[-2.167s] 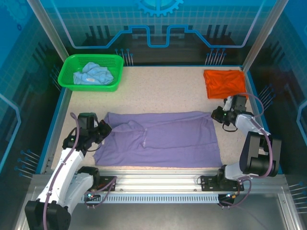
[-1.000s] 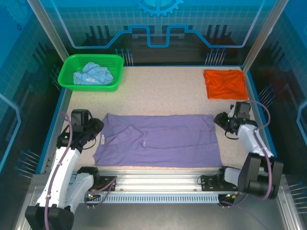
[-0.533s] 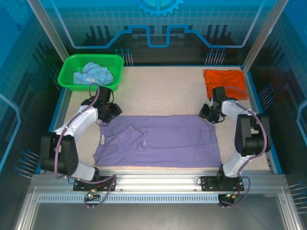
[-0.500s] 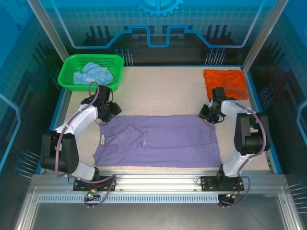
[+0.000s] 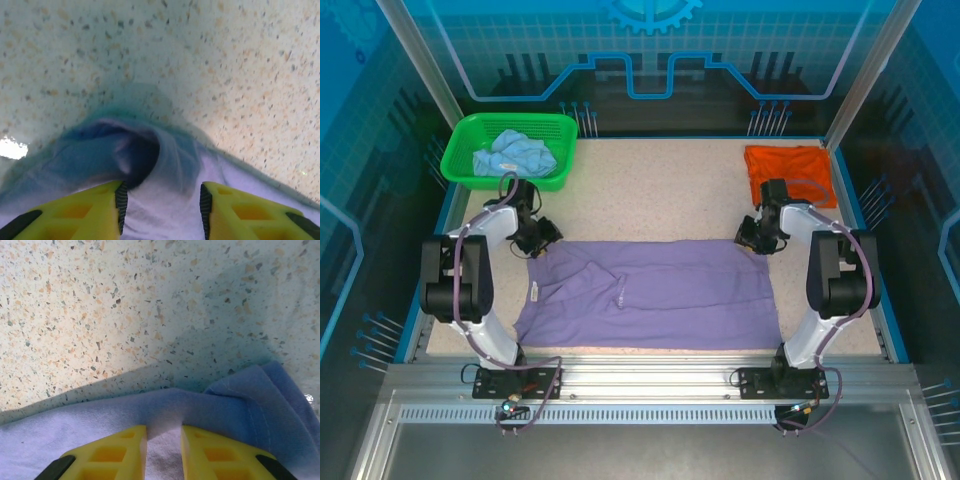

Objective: Fold and stack the t-shirts

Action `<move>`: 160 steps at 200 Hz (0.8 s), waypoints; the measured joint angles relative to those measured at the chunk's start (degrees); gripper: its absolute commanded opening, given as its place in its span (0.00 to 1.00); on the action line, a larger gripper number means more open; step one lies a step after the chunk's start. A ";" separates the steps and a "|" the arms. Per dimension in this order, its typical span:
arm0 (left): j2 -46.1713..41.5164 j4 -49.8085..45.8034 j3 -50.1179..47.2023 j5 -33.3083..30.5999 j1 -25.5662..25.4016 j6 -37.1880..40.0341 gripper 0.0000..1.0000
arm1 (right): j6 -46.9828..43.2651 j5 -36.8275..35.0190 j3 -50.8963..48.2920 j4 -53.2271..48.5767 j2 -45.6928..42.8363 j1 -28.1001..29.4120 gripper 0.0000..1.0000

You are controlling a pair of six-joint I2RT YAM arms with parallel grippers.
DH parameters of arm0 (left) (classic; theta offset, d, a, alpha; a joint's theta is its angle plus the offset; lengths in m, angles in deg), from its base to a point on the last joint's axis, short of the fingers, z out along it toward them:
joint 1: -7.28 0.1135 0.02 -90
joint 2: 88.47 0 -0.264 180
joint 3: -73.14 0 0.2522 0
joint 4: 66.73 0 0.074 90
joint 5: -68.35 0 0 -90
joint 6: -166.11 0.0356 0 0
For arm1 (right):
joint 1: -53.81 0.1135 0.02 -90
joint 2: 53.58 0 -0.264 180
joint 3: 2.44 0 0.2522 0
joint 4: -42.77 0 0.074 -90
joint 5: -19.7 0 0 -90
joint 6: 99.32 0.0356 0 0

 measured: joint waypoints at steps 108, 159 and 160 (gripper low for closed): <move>1.75 2.62 1.88 -0.52 3.91 3.58 0.00 | 1.31 -1.31 1.01 -0.44 2.32 -3.17 0.25; 2.71 2.86 2.32 -0.92 6.78 3.50 0.11 | 2.86 1.51 3.72 -0.81 5.42 -6.95 0.28; 2.82 2.84 2.36 -0.92 6.78 3.48 0.11 | 2.86 1.55 3.78 -0.81 5.46 -6.97 0.28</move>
